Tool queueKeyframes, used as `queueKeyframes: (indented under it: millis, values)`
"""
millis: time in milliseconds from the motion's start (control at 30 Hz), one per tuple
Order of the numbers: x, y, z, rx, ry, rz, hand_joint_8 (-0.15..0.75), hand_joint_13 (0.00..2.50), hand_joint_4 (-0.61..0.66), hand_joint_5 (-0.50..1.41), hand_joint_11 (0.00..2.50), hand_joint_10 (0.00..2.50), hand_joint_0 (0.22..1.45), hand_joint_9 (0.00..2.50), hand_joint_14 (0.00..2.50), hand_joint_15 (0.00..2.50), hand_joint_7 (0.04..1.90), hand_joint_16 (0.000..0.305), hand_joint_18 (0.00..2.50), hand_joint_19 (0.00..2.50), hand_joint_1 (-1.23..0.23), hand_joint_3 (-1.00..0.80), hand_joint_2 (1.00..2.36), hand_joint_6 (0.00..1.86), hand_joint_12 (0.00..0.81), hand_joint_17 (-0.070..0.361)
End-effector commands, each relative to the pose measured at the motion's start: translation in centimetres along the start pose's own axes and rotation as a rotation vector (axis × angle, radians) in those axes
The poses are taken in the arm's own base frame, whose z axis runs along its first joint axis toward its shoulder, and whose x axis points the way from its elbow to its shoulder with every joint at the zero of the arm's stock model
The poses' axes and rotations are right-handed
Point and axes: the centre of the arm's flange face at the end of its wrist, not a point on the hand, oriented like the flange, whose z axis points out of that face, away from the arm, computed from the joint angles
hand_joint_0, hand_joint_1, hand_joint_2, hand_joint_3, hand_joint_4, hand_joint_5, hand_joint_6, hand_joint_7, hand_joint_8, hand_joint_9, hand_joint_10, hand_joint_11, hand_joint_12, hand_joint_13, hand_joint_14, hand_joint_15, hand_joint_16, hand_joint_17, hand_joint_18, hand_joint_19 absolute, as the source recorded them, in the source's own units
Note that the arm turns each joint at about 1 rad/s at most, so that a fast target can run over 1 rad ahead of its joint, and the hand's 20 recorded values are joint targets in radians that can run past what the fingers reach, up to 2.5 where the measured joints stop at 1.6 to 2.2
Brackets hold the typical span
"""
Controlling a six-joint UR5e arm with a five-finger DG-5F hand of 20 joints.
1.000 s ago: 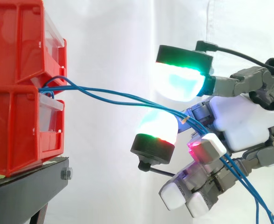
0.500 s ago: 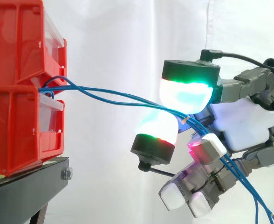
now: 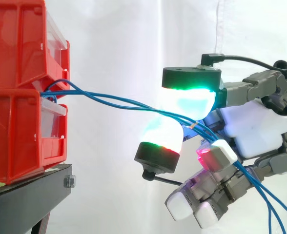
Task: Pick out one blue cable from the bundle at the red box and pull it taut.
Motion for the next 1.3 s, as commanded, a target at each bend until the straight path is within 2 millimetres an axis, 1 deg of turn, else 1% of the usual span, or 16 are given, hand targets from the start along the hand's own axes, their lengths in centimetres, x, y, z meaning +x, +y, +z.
queueKeyframes:
  millis: [0, 133, 533, 767, 867, 1067, 1100, 1267]
  values:
    - [0.08, -0.01, 0.01, 0.000, 0.001, 0.001, 0.309, 0.66, 0.09, -0.05, 0.56, 0.02, 0.61, 1.23, 0.01, 0.26, 1.19, 0.028, 0.51, 0.42, -0.56, -0.18, 1.02, 0.64, 0.160, 0.062]
    - [-0.03, -0.01, 0.00, 0.000, 0.000, 0.001, 0.317, 0.66, 0.12, -0.05, 0.54, 0.02, 0.62, 1.23, 0.01, 0.25, 1.20, 0.029, 0.52, 0.40, -0.55, -0.16, 1.01, 0.64, 0.164, 0.065]
    - [-0.04, -0.08, -0.01, 0.002, 0.000, 0.000, 0.328, 0.64, 0.15, -0.05, 0.53, 0.02, 0.62, 1.24, 0.01, 0.24, 1.19, 0.030, 0.49, 0.38, -0.54, -0.13, 1.01, 0.64, 0.166, 0.067]
    - [-0.04, -0.18, 0.04, 0.003, -0.001, -0.001, 0.343, 0.63, 0.15, -0.04, 0.53, 0.02, 0.63, 1.24, 0.01, 0.23, 1.23, 0.029, 0.46, 0.37, -0.53, -0.13, 1.01, 0.63, 0.168, 0.066]
    - [-0.04, -0.07, 0.01, 0.000, 0.000, 0.000, 0.333, 0.62, 0.13, -0.05, 0.54, 0.02, 0.63, 1.23, 0.01, 0.24, 1.24, 0.027, 0.46, 0.37, -0.54, -0.11, 1.01, 0.63, 0.163, 0.062]
    - [0.07, -0.24, 0.06, 0.003, 0.001, -0.003, 0.344, 0.63, 0.13, -0.07, 0.59, 0.02, 0.61, 1.22, 0.01, 0.24, 1.16, 0.029, 0.49, 0.35, -0.64, -0.07, 1.01, 0.66, 0.175, 0.066]
    - [-0.04, -0.07, 0.01, 0.000, 0.000, -0.002, 0.344, 0.63, 0.14, -0.08, 0.59, 0.02, 0.61, 1.20, 0.01, 0.25, 1.10, 0.030, 0.50, 0.35, -0.65, -0.06, 1.01, 0.68, 0.180, 0.068]
    - [-0.04, -0.14, 0.00, 0.002, 0.000, -0.002, 0.347, 0.62, 0.15, -0.11, 0.62, 0.02, 0.60, 1.18, 0.01, 0.24, 0.99, 0.033, 0.50, 0.33, -0.71, -0.05, 1.01, 0.74, 0.198, 0.074]
